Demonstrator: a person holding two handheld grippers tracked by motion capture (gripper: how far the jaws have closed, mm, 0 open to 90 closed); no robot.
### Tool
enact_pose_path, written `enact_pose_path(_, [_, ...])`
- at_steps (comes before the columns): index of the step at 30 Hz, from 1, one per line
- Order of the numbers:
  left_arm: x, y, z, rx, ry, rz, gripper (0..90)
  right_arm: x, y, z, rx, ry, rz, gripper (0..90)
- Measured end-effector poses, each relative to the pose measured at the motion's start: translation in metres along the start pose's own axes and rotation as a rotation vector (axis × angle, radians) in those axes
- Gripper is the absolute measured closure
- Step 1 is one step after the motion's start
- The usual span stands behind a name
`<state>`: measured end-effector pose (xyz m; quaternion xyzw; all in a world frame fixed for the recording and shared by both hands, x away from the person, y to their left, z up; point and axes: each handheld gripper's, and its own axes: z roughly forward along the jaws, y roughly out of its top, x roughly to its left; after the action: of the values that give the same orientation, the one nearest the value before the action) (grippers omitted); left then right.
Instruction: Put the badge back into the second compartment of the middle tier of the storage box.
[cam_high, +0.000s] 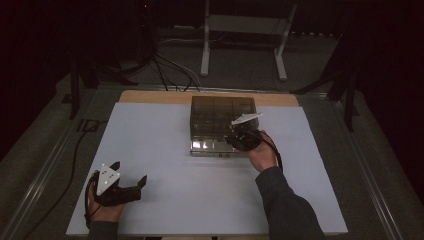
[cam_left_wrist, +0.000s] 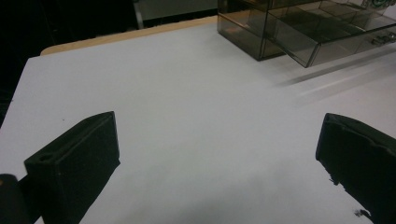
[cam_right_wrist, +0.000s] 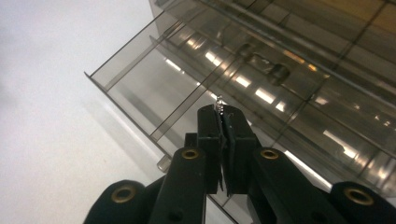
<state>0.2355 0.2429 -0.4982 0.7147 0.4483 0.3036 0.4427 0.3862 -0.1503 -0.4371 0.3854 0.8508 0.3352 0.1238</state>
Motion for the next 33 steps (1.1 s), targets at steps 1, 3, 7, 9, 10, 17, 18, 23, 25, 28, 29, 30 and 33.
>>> enact_pose_path(1, [0.000, 0.000, 0.000, 0.000, 0.000, 0.000, 0.6, 0.001, 0.000, 0.004, 0.016, 0.002, -0.006, 87.7])
enact_pose_path(3, [0.000, 0.000, 0.000, 0.000, -0.001, 0.001, 0.6, 0.001, 0.000, 0.005, 0.020, 0.002, -0.006, 87.7])
enact_pose_path(7, [0.000, 0.000, 0.000, 0.000, -0.001, 0.002, 0.6, 0.003, 0.000, 0.012, 0.033, 0.008, -0.005, 87.6])
enact_pose_path(9, [0.000, 0.000, 0.000, 0.000, -0.001, 0.001, 0.6, 0.005, 0.000, 0.014, 0.037, 0.011, -0.011, 87.6])
enact_pose_path(10, [0.000, 0.000, 0.000, -0.001, -0.001, 0.001, 0.6, 0.006, 0.000, 0.015, 0.039, 0.014, -0.010, 87.6])
enact_pose_path(17, [0.000, 0.000, 0.000, -0.002, -0.001, 0.002, 0.6, 0.009, -0.001, 0.024, 0.056, 0.021, -0.004, 87.4])
enact_pose_path(18, [0.000, 0.000, 0.000, -0.002, -0.002, 0.001, 0.6, 0.008, -0.002, 0.025, 0.060, 0.021, -0.006, 87.4])
enact_pose_path(23, [0.000, 0.000, 0.000, 0.000, -0.003, 0.003, 0.6, 0.008, -0.002, 0.028, 0.071, 0.023, -0.005, 87.4])
enact_pose_path(25, [0.000, 0.000, 0.000, -0.001, -0.002, 0.002, 0.6, 0.009, -0.002, 0.028, 0.072, 0.023, -0.005, 87.4])
enact_pose_path(28, [0.000, 0.000, 0.000, -0.001, -0.003, 0.003, 0.6, 0.010, -0.002, 0.029, 0.076, 0.019, -0.009, 87.3])
enact_pose_path(29, [0.000, 0.000, 0.000, -0.001, -0.003, 0.003, 0.6, 0.011, -0.002, 0.029, 0.077, 0.021, -0.009, 87.3])
enact_pose_path(30, [0.000, 0.000, 0.000, -0.001, -0.003, 0.003, 0.6, 0.011, -0.002, 0.030, 0.077, 0.023, -0.009, 87.2])
enact_pose_path(33, [0.000, 0.000, 0.000, -0.001, -0.003, 0.003, 0.6, 0.011, -0.002, 0.032, 0.081, 0.026, -0.006, 87.0])
